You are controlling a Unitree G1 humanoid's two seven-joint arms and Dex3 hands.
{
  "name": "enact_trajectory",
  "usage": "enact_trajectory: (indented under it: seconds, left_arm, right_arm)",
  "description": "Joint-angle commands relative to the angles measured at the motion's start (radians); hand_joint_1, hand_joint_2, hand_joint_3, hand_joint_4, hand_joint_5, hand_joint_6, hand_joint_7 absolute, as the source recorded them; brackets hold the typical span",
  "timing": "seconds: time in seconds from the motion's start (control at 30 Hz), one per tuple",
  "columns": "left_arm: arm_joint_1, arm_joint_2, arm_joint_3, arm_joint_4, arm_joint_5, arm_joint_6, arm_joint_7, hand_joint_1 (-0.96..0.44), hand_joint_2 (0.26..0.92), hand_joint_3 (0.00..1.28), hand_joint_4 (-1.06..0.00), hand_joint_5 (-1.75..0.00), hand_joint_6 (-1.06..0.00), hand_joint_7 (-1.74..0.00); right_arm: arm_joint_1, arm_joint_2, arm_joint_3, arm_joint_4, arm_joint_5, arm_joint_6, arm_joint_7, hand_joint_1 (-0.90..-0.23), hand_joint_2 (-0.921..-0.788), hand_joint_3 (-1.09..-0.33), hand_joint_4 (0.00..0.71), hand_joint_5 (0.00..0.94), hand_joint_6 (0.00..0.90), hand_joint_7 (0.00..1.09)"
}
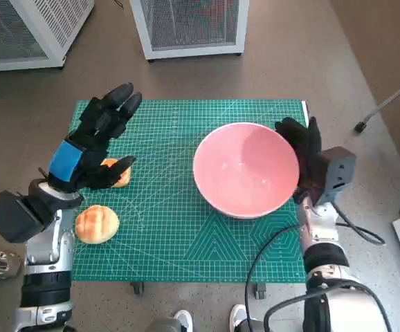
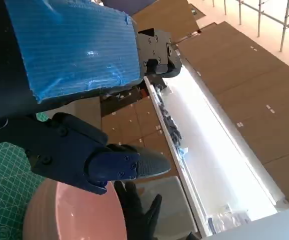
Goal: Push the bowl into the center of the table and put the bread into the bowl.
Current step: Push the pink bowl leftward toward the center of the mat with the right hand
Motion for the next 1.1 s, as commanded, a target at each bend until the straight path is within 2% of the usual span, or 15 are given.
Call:
enact_trajectory:
  seconds: [0.03, 0.33, 0.53, 0.87, 1.1]
  left_arm:
    - [0.016, 0.010, 0.009, -0.029, -0.011, 0.013, 0.005, -0.61, 0.921, 0.36, -0.19, 0.00, -0.03, -0.45]
    - [0.027, 0.009, 0.018, -0.050, -0.012, 0.026, 0.012, -0.61, 0.921, 0.36, -0.19, 0.00, -0.03, -0.45]
    - [0.033, 0.010, 0.022, -0.058, -0.008, 0.026, 0.017, -0.60, 0.921, 0.36, -0.19, 0.00, -0.03, -0.45]
    - [0.049, 0.013, 0.029, -0.080, -0.004, 0.028, 0.030, -0.61, 0.921, 0.37, -0.19, 0.00, -0.03, -0.45]
    - [0.056, 0.017, 0.031, -0.096, 0.000, 0.036, 0.042, -0.61, 0.921, 0.37, -0.19, 0.00, -0.03, -0.45]
  right_arm:
    - [-0.019, 0.022, -0.004, 0.006, 0.003, 0.024, 0.014, -0.572, -0.921, -0.786, 0.159, 0.007, 0.150, 0.18]
    - [-0.056, 0.057, -0.017, 0.011, 0.014, 0.048, 0.019, -0.607, -0.921, -0.775, 0.160, 0.005, 0.153, 0.18]
    - [-0.078, 0.084, -0.020, 0.014, 0.010, 0.063, 0.011, -0.624, -0.921, -0.761, 0.161, 0.004, 0.153, 0.18]
    - [-0.100, 0.119, -0.013, 0.020, -0.004, 0.087, 0.002, -0.591, -0.921, -0.756, 0.159, 0.002, 0.150, 0.17]
    - [-0.103, 0.125, -0.007, 0.021, -0.012, 0.097, 0.009, -0.591, -0.921, -0.749, 0.160, 0.002, 0.149, 0.17]
